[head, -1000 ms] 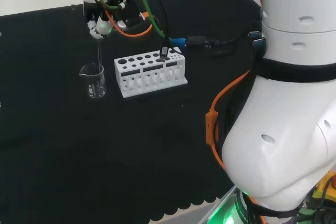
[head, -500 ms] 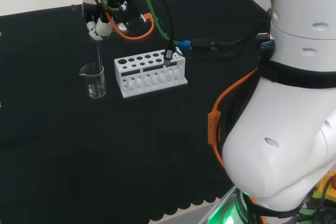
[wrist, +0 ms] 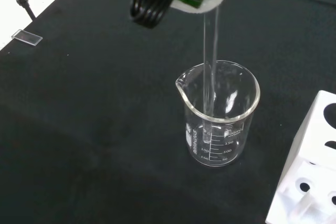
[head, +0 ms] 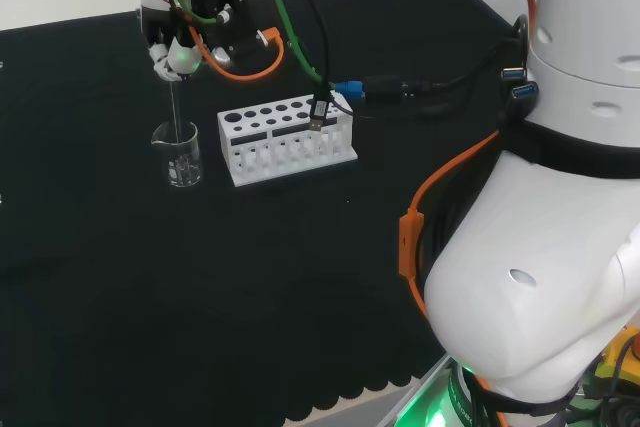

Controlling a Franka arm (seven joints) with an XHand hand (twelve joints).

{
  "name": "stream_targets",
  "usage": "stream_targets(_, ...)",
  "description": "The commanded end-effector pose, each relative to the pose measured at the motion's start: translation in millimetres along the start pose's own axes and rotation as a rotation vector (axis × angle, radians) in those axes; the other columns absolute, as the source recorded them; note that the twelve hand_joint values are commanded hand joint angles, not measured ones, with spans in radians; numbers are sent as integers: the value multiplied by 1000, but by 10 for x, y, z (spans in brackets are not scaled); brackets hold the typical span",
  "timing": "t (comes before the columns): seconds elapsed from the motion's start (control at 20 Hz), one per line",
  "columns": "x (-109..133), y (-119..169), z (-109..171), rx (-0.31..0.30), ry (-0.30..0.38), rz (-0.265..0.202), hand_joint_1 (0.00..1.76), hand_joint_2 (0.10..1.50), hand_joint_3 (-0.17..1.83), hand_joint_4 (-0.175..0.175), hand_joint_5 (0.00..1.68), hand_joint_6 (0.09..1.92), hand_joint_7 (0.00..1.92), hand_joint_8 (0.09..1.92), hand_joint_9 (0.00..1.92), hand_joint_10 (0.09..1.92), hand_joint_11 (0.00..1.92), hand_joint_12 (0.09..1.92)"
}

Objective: Stir in the beaker to the left of the white test tube rack with the glass rod.

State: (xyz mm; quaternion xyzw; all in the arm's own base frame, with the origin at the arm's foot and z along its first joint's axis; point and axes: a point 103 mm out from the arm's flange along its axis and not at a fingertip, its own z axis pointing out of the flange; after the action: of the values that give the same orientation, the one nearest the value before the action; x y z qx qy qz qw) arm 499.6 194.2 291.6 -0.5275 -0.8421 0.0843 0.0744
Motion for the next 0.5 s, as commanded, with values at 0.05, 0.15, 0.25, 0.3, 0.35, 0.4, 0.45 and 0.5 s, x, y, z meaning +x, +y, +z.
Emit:
stream_targets(0.05,56,-53,-64,1,-12,-15,1186,724,760,-175,1042,1102,1516,755,1744,530,1587,782)
stream_targets(0.15,61,-74,-83,-6,-12,-18,1186,724,760,-175,1042,1102,1516,755,1744,530,1587,782)
stream_targets(0.25,65,-81,-82,-15,-8,-23,1186,724,760,-175,1042,1102,1516,755,1745,530,1587,782)
stream_targets(0.3,67,-85,-81,-21,-6,-26,1186,724,760,-175,1042,1102,1516,755,1745,530,1587,782)
stream_targets(0.35,69,-88,-82,-27,-3,-28,1186,724,760,-175,1042,1102,1516,755,1745,530,1587,782)
stream_targets(0.4,68,-93,-82,-31,0,-29,1186,724,760,-175,1042,1102,1516,755,1745,530,1587,782)
stream_targets(0.45,66,-107,-81,-37,6,-30,1186,724,760,-175,1042,1102,1516,755,1745,530,1587,782)
stream_targets(0.5,67,-128,-82,-40,8,-31,1186,724,760,-175,1042,1102,1516,755,1745,530,1587,782)
